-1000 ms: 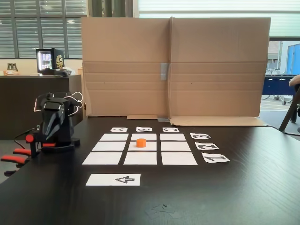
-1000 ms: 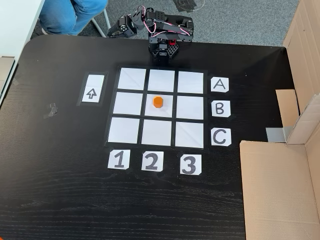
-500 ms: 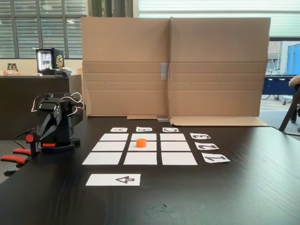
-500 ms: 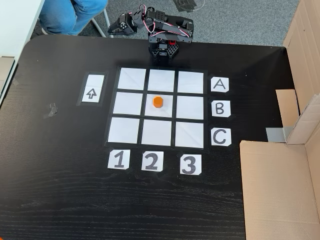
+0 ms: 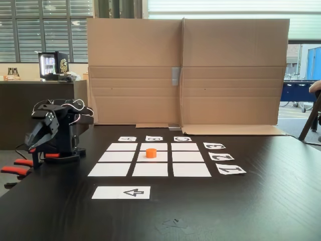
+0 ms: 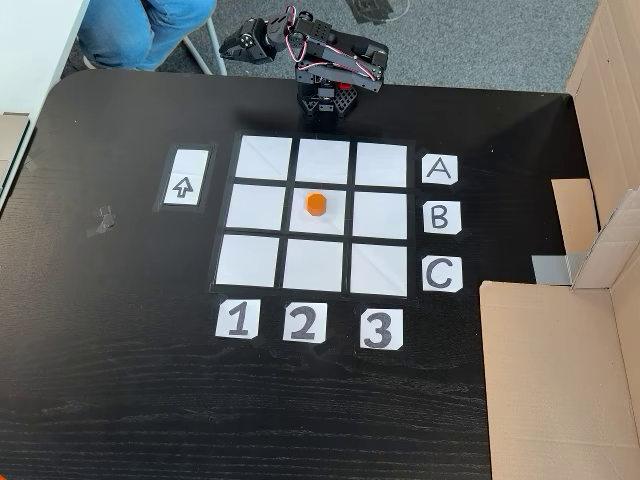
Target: Pick up the round, orange token and place it in the grid on square B2.
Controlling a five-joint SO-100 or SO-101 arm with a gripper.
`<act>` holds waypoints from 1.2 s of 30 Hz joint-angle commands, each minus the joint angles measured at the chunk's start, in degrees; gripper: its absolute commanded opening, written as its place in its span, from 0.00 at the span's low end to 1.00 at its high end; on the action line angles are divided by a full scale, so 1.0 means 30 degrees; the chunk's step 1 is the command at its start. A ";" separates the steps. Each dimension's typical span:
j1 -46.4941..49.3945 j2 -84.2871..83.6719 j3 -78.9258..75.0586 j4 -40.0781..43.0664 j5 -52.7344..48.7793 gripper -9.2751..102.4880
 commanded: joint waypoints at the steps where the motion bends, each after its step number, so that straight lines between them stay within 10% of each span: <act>1: 0.0146 0.0059 -0.0088 -0.0352 0.0205 0.07; 36: 0.0117 0.0059 -0.0088 -0.0381 0.0205 0.09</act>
